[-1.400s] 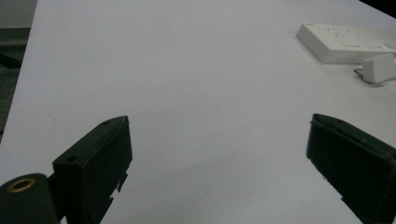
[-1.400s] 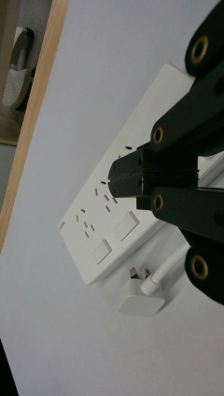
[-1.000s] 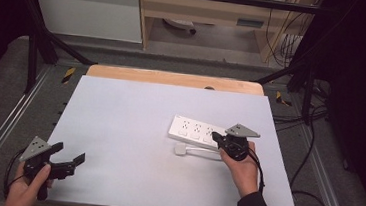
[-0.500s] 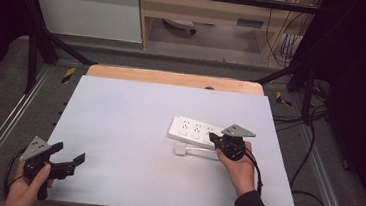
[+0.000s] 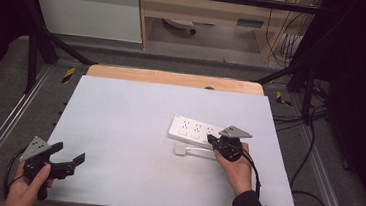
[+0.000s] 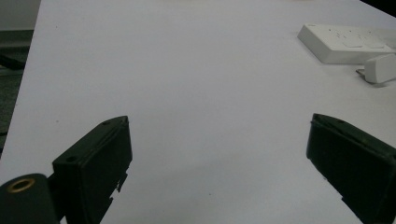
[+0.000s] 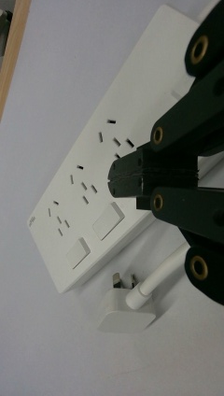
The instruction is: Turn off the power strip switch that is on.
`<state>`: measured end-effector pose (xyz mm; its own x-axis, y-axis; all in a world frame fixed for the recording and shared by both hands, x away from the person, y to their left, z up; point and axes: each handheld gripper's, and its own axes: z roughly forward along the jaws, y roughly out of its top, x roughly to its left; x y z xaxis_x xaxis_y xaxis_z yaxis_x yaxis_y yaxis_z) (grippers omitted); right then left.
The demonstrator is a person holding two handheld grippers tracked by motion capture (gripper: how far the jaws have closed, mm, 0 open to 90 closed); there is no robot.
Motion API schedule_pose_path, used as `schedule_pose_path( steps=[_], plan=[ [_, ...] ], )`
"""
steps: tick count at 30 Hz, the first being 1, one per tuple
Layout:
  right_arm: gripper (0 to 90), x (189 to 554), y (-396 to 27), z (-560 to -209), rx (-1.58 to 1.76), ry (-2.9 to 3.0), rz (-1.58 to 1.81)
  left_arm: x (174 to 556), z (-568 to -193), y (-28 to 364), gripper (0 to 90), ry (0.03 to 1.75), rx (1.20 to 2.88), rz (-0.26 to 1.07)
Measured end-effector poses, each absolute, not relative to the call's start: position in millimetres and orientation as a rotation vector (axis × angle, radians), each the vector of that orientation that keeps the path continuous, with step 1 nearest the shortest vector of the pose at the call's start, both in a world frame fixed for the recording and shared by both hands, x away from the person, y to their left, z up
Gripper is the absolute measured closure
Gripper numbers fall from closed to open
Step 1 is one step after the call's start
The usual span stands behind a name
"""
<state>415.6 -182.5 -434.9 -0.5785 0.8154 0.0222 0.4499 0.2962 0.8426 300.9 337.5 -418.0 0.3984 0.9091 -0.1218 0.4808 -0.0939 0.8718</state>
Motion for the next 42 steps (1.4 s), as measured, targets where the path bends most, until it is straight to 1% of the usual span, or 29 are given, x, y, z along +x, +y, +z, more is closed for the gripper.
schedule_pose_path(
  steps=[42],
  plan=[
    [90.0,426,-170,-442,1.148,2.157,1.198,301,-418,338,6.8,1.221,1.730,0.581]
  ],
)
